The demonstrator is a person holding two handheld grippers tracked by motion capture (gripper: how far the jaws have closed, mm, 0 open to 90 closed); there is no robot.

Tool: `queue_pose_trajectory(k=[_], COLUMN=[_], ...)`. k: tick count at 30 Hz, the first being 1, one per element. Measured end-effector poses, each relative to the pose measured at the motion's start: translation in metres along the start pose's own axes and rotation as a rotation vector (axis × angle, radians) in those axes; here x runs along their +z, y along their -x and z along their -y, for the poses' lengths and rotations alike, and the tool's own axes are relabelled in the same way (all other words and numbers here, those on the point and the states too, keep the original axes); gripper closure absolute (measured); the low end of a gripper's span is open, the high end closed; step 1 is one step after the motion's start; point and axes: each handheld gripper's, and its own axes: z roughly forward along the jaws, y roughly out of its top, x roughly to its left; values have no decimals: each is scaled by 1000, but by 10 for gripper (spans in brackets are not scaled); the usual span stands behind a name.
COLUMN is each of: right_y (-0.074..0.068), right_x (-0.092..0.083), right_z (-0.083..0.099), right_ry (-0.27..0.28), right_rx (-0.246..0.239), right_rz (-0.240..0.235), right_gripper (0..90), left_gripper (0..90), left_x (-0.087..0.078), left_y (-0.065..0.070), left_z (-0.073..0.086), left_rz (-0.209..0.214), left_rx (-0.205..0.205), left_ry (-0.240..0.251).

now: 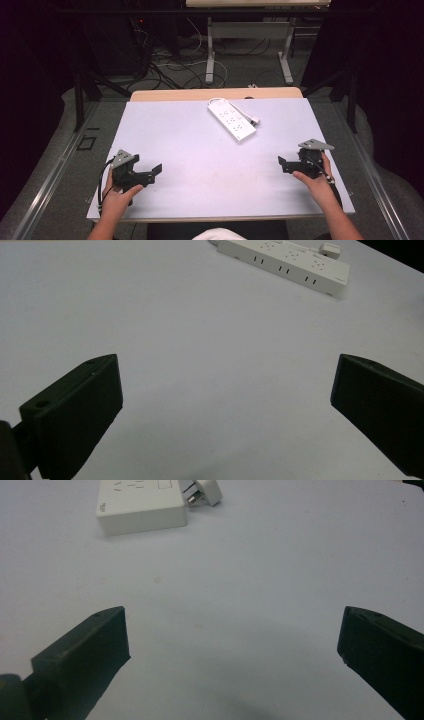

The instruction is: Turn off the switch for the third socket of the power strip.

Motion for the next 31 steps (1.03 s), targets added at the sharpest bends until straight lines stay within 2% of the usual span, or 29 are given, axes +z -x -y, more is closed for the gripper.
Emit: queue_pose_trajectory(k=[7,13,26,31], right_y=[9,15,23,25], right_x=[2,2,5,4], right_z=[7,14,22,22], right_ry=[5,3,-12,-9], right_rx=[32,64,62,74], right_rz=[24,26,36,38], right_gripper=[0,0,0,0], left_gripper=[5,5,5,6], left_x=[-1,-1,-1,0], left_y=[-1,-2,-3,-3], left_z=[0,0,0,0], left_rz=[3,1,-3,-6], left_rx=[0,0,-6,-10], left_ry=[-12,-14,-10,-2])
